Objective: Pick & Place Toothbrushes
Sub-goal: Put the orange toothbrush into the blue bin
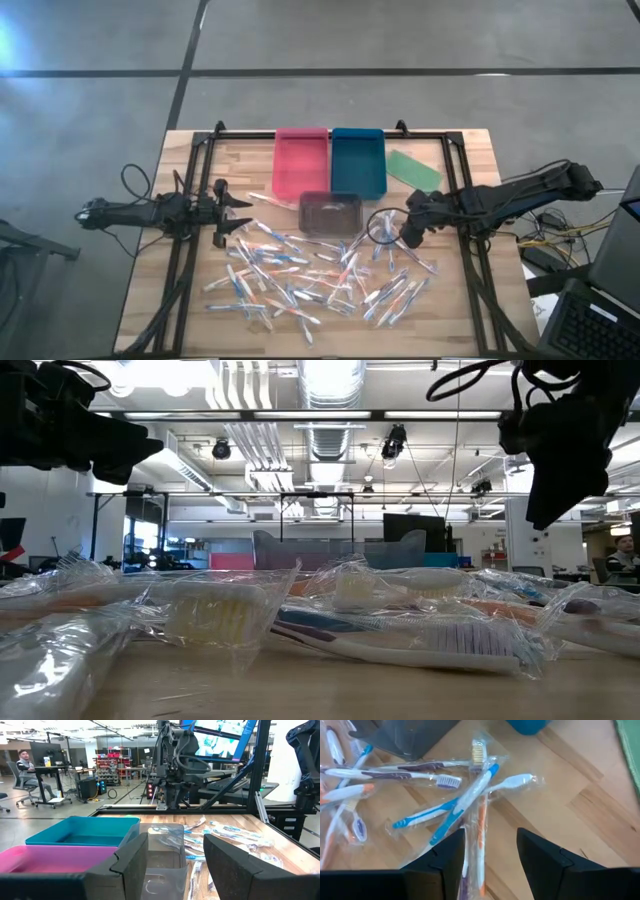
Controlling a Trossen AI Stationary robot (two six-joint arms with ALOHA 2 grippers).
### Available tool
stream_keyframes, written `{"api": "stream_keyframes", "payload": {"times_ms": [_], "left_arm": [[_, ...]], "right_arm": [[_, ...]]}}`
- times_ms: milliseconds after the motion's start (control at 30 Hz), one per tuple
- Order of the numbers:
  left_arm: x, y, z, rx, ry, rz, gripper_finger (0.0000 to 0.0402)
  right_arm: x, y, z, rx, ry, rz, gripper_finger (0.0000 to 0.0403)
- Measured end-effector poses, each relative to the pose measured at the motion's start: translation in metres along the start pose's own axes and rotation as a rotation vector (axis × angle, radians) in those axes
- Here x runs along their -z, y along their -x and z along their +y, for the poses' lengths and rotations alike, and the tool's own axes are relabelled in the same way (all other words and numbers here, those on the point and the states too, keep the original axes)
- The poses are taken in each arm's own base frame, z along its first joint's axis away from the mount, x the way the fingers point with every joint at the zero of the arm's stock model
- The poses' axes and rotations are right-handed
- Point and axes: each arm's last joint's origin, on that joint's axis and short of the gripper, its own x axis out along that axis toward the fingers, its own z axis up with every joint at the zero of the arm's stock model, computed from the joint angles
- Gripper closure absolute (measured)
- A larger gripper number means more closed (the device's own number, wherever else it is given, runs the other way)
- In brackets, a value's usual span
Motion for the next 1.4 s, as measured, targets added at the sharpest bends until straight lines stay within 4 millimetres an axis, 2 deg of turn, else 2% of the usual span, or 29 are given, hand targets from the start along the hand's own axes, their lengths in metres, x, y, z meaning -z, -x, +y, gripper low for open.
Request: {"api": "stream_keyframes", "payload": {"times_ms": [467,967,1200,1400], "left_arm": [[0.0,0.0,0.0,0.0,0.0,0.0,0.0204],[0.0,0.0,0.0,0.0,0.0,0.0,0.0204],[0.0,0.0,0.0,0.0,0.0,0.0,0.0204],[0.0,0.0,0.0,0.0,0.0,0.0,0.0204]], "right_arm": [[0.019,-0.045,-0.005,-0.071,0.001,-0.021,0.0218],[0.026,-0.075,-0.002,0.054,0.045,0.073,0.0247],[0.029,-0.084,-0.002,0.105,0.058,0.1,0.0274],[0.028,-0.081,-0.002,0.096,0.054,0.093,0.0325]]}}
